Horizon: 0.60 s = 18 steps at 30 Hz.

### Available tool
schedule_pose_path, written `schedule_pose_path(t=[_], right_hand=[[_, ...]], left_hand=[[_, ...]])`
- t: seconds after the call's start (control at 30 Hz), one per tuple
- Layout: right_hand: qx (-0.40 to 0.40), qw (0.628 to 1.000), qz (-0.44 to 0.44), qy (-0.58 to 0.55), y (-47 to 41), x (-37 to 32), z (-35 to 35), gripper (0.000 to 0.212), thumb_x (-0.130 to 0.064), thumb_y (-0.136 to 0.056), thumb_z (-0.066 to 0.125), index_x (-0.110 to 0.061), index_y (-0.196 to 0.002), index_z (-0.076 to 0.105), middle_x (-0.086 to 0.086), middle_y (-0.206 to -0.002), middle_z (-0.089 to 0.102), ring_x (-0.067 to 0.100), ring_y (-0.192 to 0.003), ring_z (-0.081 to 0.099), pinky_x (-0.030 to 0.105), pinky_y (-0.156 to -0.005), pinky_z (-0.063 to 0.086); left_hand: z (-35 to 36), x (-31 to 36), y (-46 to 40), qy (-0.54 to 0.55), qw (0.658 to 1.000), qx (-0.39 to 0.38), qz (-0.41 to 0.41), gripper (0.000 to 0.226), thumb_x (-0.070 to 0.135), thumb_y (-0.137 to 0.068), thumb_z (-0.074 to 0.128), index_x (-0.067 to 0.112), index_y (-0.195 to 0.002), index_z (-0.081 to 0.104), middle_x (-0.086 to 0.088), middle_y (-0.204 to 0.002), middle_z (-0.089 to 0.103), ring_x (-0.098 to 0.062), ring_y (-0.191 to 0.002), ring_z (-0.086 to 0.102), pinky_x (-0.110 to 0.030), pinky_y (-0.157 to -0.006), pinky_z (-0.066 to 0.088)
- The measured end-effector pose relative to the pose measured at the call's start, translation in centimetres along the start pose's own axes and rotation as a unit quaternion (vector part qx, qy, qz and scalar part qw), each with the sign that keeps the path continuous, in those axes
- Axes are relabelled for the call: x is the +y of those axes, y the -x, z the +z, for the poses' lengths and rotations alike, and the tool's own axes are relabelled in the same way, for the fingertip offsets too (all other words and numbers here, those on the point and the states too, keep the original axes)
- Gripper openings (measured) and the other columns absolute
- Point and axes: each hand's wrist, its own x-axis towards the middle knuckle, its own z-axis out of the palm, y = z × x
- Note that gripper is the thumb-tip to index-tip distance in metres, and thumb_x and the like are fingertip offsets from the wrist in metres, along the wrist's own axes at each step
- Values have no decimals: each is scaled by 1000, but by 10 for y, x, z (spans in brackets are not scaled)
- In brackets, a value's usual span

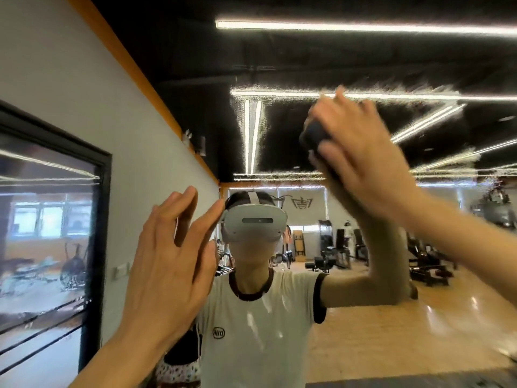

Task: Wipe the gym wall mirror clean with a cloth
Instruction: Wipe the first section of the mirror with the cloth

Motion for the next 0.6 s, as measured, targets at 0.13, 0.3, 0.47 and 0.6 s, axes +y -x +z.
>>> schedule_pose_path(t=[0.13,0.3,0.47,0.6], right_hand=[[-87,972,-216,36,96,-51,11,56,-31,-101,43,-14,-153,30,7,-161,29,22,-151,21,37,-127,7],[-86,985,-132,63,22,-8,8,65,-26,-101,49,-16,-159,21,4,-166,17,16,-154,3,28,-125,-5],[23,999,34,-22,-45,-9,7,54,-31,-107,30,-5,-153,36,13,-161,32,27,-154,17,33,-123,-2],[-68,980,-183,49,50,-65,28,59,-30,-100,39,-11,-155,28,10,-163,27,25,-153,18,43,-126,8]], left_hand=[[-1,0,1,5,1000,0,6,49,30,-99,39,21,-148,43,-12,-153,32,-24,-144,23,-59,-108,36],[-9,-2,0,-1,1000,-28,8,50,32,-99,40,21,-147,47,-10,-154,33,-27,-142,29,-42,-108,31],[-19,-14,6,9,999,-26,-18,46,34,-98,41,26,-143,45,-8,-153,33,-28,-140,32,-47,-106,35],[-22,-21,14,7,999,-21,-34,46,35,-99,39,26,-144,45,-10,-154,34,-30,-140,33,-52,-106,37]])
